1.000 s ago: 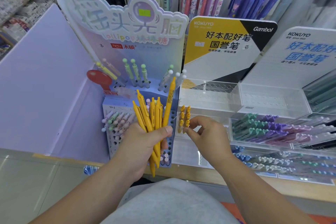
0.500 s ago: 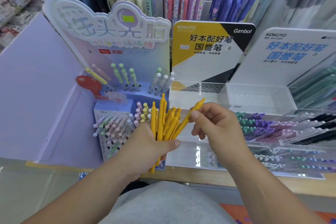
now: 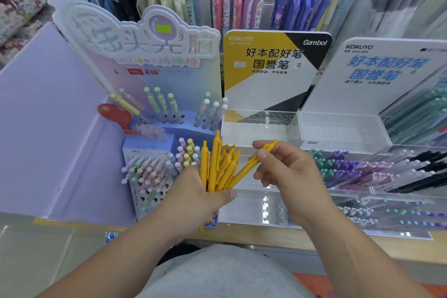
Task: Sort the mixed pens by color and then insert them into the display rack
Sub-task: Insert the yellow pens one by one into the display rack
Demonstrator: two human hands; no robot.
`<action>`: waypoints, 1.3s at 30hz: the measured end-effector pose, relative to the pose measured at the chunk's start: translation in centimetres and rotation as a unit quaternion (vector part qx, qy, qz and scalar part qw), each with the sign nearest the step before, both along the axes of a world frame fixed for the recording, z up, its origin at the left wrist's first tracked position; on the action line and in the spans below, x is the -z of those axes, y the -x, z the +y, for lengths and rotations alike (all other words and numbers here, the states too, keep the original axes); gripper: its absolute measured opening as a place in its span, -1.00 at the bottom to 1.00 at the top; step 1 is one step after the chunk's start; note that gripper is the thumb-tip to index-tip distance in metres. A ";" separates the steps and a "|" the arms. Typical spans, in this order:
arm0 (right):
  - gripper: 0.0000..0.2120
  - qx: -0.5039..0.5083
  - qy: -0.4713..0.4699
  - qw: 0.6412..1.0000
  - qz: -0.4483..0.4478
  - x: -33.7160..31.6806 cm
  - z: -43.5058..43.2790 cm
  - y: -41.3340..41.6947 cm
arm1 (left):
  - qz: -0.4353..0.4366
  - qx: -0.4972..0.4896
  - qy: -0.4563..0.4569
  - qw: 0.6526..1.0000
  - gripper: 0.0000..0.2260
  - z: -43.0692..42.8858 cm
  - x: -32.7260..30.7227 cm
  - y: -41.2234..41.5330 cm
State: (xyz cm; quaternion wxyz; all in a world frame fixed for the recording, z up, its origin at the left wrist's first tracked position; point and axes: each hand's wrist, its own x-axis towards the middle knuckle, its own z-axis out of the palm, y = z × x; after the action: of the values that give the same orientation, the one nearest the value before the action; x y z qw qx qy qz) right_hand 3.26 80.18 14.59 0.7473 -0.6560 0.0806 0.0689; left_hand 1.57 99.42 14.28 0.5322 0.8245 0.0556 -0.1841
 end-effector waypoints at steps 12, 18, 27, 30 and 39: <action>-0.87 0.079 -0.002 0.997 -0.009 -0.5 -1.0 -1.6 | 0.027 -0.077 0.087 0.993 -0.91 0.2 -0.2 -0.2; -0.82 0.113 0.085 0.985 -0.102 -1.5 -3.2 -3.0 | 0.108 -0.198 0.266 0.937 -0.89 1.3 -0.5 -1.1; -0.78 -0.003 0.383 0.901 -0.206 3.1 -1.1 -3.8 | 0.151 -0.209 0.349 0.901 -0.73 2.0 -0.6 -1.7; -0.75 -0.039 0.431 0.873 -0.225 4.1 -0.8 -3.9 | 0.149 -0.215 0.349 0.900 -0.67 2.2 -0.7 -1.8; -0.73 -0.077 0.478 0.850 -0.207 6.4 0.1 -3.9 | 0.142 -0.222 0.354 0.897 -0.70 2.1 -0.9 -2.2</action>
State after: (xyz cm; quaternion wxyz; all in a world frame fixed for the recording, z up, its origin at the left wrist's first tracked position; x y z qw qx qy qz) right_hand 7.15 80.23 8.16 0.3329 -0.9355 -0.1033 -0.0583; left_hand 3.80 101.56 15.21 0.8022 0.5131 0.2436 -0.1838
